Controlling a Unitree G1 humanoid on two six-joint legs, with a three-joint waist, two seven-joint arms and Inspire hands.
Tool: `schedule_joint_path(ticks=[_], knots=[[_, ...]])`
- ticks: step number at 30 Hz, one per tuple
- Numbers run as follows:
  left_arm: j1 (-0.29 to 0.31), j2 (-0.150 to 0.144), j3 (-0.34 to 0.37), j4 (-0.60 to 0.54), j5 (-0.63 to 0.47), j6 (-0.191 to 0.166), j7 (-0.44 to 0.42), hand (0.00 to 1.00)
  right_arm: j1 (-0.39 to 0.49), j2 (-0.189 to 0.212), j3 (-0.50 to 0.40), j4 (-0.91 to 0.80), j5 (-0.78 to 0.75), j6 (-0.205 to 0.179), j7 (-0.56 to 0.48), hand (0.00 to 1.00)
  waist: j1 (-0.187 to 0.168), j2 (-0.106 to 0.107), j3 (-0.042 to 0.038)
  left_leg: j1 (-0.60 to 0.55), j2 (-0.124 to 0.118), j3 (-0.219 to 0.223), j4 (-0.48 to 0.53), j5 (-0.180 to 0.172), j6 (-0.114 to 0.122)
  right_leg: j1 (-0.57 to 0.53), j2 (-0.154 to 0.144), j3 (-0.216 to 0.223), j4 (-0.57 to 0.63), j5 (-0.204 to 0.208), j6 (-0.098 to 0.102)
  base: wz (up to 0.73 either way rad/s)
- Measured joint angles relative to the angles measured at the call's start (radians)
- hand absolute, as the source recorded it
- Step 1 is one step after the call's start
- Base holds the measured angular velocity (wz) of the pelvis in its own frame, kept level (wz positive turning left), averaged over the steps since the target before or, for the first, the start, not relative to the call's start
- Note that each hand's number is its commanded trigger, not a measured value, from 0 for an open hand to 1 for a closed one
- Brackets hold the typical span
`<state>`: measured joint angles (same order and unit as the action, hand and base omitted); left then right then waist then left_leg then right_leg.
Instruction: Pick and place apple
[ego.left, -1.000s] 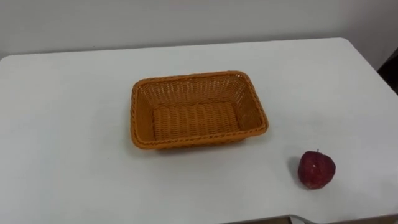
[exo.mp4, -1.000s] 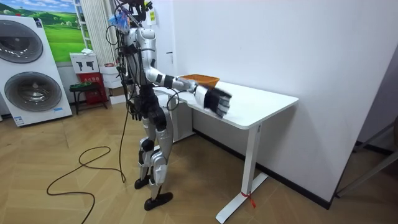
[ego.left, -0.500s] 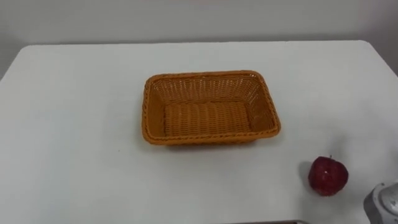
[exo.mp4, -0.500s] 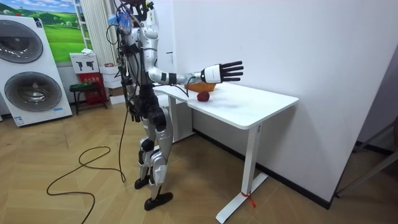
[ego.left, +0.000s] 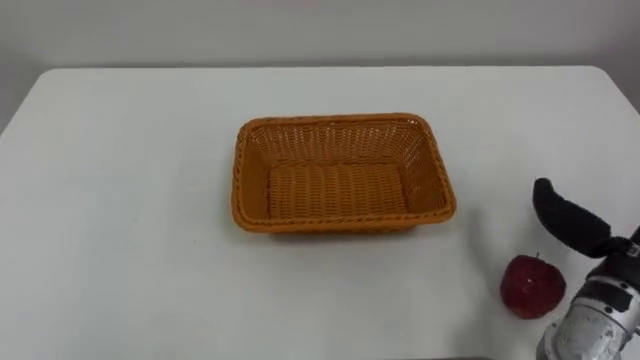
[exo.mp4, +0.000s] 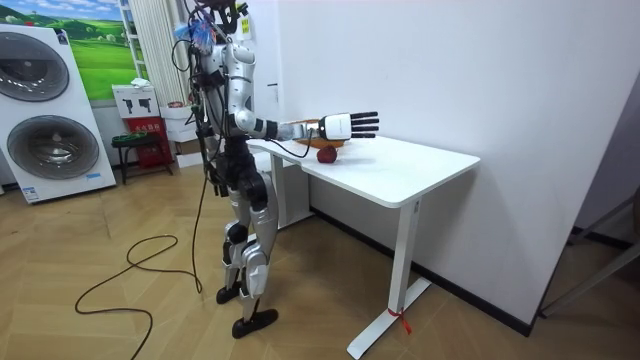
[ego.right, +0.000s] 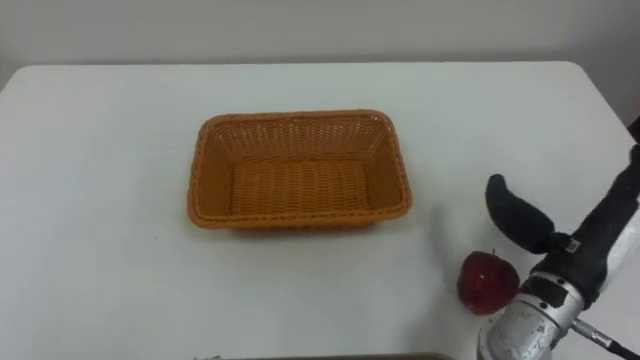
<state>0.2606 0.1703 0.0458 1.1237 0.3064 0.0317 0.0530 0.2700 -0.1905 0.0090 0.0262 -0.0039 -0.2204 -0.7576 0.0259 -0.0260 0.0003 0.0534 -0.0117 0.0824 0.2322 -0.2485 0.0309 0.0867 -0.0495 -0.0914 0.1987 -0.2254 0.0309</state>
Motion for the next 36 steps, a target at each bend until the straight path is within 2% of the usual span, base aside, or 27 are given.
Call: schedule_joint_path(ticks=[7,13,23,31,32,33,36], knots=[[-0.011,-0.002,-0.029,0.007,0.000,0.000,0.002,0.00,0.025,0.000,0.032,-0.001,0.000,0.000,0.090,0.00,-0.003,0.021,0.0005,0.000,0.001,0.006,-0.002,0.000,0.000,-0.001,0.000,0.004,0.004,0.002,0.000,-0.01],[-0.018,-0.001,-0.029,0.033,0.000,-0.001,0.005,0.00,0.050,0.000,0.048,-0.006,-0.029,0.000,0.140,0.00,-0.011,0.018,-0.0012,0.010,0.003,0.018,-0.010,0.000,0.000,-0.005,0.001,0.016,0.005,0.002,0.000,-0.06],[-0.028,0.013,-0.031,0.024,0.000,-0.010,0.008,0.00,0.159,-0.001,0.074,-0.006,-0.060,0.001,0.230,0.00,-0.046,0.015,-0.0049,0.008,0.007,0.047,-0.020,0.000,0.000,-0.018,0.006,0.040,0.005,0.005,-0.001,-0.08],[-0.028,0.016,-0.070,0.015,-0.040,-0.031,0.010,0.00,0.223,-0.002,0.091,0.024,-0.091,-0.011,0.263,0.00,-0.054,0.019,-0.0032,0.026,0.014,0.070,-0.028,0.000,0.000,-0.015,0.012,0.061,0.004,0.012,-0.001,-0.09],[-0.028,0.016,-0.070,0.011,-0.040,-0.034,0.010,0.00,0.226,-0.002,0.091,0.037,-0.107,-0.021,0.270,0.62,-0.054,0.018,-0.0039,0.026,0.016,0.070,-0.028,0.000,0.000,-0.015,0.014,0.061,0.004,0.014,-0.002,-0.03],[-0.028,0.016,-0.074,0.007,-0.040,-0.034,0.010,0.00,0.231,-0.003,0.093,0.040,-0.119,-0.024,0.272,1.00,-0.054,0.018,-0.0038,0.024,0.017,0.071,-0.028,0.000,-0.001,-0.016,0.015,0.061,0.005,0.015,-0.003,0.00],[-0.025,0.018,-0.107,-0.003,-0.041,-0.035,0.010,0.00,0.245,-0.007,0.107,0.040,-0.126,-0.033,0.266,1.00,-0.056,0.023,-0.0052,0.026,0.019,0.071,-0.029,0.000,-0.001,-0.019,0.017,0.061,0.005,0.017,-0.005,0.00]])
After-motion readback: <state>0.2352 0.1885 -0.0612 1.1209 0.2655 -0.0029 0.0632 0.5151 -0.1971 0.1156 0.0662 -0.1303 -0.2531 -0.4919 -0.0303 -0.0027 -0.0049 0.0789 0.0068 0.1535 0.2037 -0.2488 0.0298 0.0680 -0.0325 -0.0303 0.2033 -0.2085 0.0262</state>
